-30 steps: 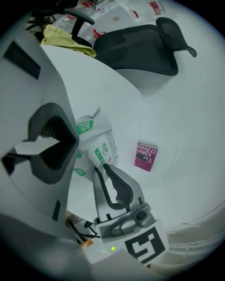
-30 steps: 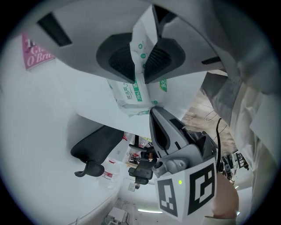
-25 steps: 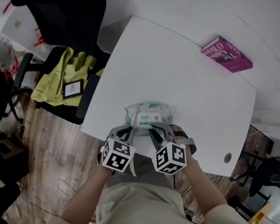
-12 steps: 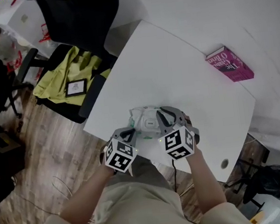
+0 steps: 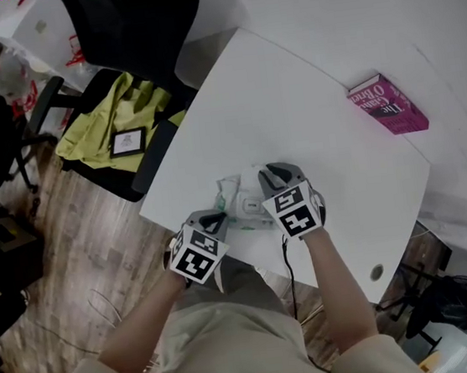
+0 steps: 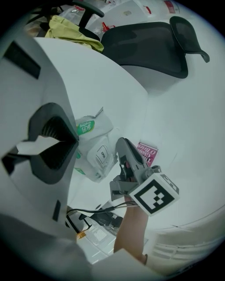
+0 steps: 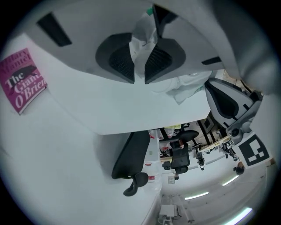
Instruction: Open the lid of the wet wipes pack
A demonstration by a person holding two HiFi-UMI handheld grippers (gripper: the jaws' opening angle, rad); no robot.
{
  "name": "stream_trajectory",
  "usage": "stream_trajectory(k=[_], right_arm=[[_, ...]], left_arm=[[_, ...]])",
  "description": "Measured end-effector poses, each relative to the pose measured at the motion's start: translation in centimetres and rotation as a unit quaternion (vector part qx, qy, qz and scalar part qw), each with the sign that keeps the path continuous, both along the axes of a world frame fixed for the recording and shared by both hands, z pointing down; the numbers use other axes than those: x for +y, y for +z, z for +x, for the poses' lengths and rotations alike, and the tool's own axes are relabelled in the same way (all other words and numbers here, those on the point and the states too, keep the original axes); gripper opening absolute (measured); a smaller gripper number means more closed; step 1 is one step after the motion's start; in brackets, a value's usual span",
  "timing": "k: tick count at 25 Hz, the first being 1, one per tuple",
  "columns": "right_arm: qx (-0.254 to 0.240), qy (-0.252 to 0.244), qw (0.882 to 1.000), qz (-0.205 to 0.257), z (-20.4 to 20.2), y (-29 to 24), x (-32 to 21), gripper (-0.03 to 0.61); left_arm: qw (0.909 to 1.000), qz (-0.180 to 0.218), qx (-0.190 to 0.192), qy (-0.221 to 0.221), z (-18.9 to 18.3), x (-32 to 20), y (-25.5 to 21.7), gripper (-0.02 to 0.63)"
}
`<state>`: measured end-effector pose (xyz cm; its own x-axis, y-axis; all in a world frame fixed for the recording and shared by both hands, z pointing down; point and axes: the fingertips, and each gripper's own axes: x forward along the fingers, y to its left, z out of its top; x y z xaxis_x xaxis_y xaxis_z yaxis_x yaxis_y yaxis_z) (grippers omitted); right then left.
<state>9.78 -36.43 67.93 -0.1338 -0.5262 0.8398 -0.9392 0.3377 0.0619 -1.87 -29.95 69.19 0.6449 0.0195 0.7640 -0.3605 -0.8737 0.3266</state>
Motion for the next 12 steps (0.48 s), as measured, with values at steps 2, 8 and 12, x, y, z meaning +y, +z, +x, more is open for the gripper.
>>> stream_trajectory(k=[2, 8, 12], right_arm=[[-0.003, 0.011, 1.000, -0.005, 0.1, 0.8, 0.2, 0.090], [-0.003, 0.019, 0.999, 0.026, 0.1, -0.8, 1.3, 0.089], [-0.039, 0.051, 0.995, 0.078, 0.1, -5.6, 1.5, 0.062]], left_arm=[[1.0000, 0.000, -0.002, -0.002, 0.0, 0.1, 0.1, 0.025], [0.9993, 0.021, -0.030, -0.009, -0.5, -0.2, -0.6, 0.025], [0.9985, 0.046, -0.021, -0.020, -0.8, -1.5, -3.5, 0.025]])
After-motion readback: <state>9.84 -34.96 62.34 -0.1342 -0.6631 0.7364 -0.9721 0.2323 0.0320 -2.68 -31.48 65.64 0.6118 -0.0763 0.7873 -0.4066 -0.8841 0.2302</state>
